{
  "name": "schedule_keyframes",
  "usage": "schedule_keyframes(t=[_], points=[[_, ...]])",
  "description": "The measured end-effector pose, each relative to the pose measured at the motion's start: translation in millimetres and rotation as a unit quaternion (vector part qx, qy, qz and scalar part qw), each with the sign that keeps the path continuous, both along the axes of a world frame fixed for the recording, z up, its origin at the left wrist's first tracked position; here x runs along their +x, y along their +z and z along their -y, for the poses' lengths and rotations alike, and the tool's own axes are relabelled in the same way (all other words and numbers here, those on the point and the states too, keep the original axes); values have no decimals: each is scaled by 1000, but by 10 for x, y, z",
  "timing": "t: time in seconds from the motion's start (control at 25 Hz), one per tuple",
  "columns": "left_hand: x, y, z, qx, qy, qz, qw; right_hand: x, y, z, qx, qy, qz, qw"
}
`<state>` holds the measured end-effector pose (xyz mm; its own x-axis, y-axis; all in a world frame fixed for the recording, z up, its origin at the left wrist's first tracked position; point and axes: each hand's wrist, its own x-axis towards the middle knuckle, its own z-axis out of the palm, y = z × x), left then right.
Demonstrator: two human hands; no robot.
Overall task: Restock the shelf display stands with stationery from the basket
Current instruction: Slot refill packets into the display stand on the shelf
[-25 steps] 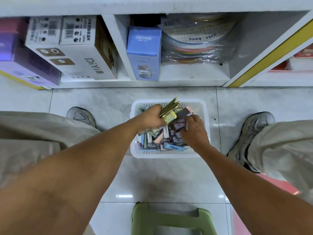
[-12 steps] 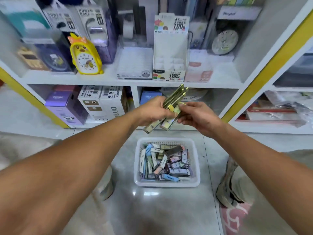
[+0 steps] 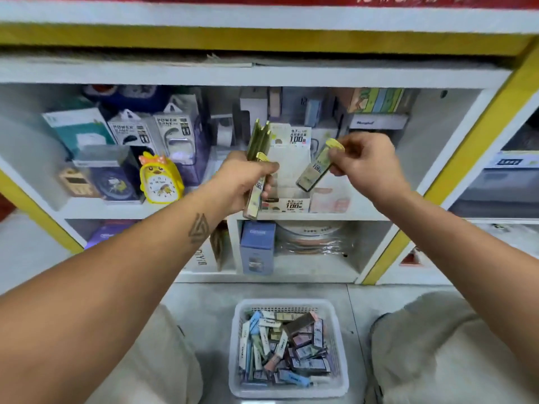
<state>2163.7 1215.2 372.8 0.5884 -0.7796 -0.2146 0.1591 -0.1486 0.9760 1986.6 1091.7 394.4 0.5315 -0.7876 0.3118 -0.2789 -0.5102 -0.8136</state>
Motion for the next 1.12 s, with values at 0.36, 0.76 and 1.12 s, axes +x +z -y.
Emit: schedule_keyframes(t=[0.36,0.76,1.12], points=[[383,-65,239,-28,-8,-125,992,875,-279,304,-224,29,-58,972],[607,-94,265,6,19,-123,992,1227,-654,389,-182,116,-83,973],[600,-72,253,4,57,-115,992,1158,-470,231,13,96,-53,994]])
